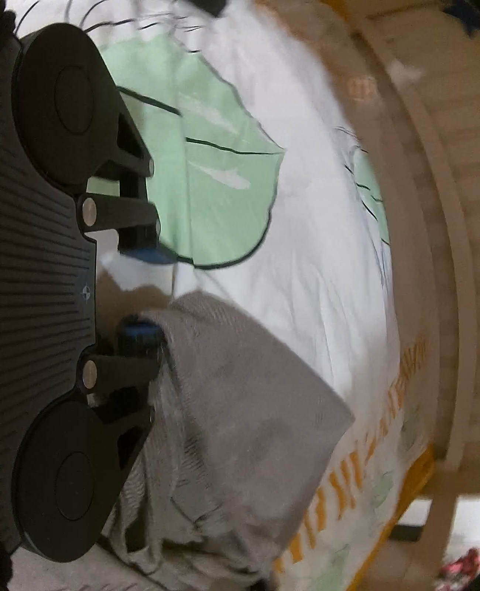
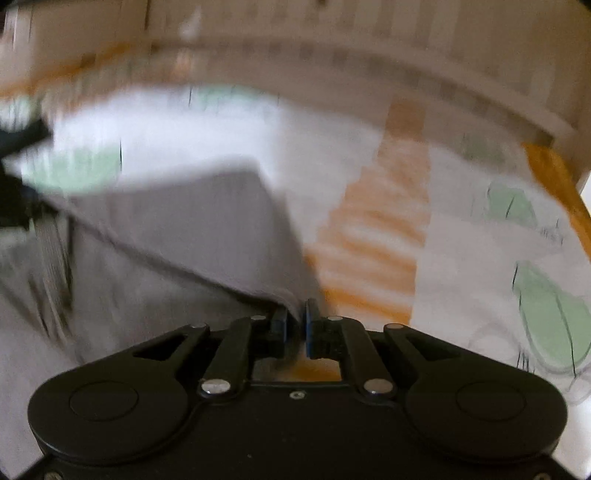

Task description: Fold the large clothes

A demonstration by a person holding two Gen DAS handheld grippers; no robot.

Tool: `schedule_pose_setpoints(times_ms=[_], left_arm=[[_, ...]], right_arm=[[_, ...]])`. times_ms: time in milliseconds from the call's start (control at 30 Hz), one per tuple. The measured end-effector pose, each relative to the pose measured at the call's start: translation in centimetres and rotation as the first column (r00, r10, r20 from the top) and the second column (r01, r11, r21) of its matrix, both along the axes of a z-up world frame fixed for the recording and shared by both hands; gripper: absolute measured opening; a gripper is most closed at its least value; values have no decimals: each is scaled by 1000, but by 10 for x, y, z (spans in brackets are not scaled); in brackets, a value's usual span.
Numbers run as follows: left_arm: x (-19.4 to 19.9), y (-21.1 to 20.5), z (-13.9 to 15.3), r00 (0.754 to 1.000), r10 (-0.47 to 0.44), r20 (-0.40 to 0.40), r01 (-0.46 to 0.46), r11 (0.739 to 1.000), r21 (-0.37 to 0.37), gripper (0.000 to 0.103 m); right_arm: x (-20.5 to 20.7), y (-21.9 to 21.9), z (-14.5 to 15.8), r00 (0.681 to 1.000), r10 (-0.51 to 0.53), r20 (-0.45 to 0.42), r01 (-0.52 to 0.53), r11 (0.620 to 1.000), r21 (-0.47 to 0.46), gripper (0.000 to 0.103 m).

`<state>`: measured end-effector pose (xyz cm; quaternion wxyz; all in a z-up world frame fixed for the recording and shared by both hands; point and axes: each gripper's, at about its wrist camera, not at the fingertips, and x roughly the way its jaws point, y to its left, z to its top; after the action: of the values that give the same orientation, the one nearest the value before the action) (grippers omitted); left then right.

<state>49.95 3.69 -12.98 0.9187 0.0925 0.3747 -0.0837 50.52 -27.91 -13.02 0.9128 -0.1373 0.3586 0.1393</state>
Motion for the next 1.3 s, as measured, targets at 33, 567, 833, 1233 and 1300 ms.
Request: schedule_pose_setpoints(times_ms=[33,567,833,1233,1300], left_arm=[[1,5,3,1000,11,-9,-12,1000,-26,42],[-19,45,58,979,-205,7,200,943,-267,66],[15,13,52,1000,-24,8,26,939,-344,68],[14,20,8,989,-50,-142,7,958,-288,72],[13,21,27,992,-78,-98,46,955,-294,72]], right_arm=[[-3,-2,-3,1000,-2,-3,2,1000,6,29],[-26,-52,37,998,-35,-45,48,944,325,65],[6,-24,45,997,-82,-14,81,911,405,46],[4,-36,4,987,-94,-128,132,932,338,48],[5,-37,14,992,-73,-104,102,943,317,48]])
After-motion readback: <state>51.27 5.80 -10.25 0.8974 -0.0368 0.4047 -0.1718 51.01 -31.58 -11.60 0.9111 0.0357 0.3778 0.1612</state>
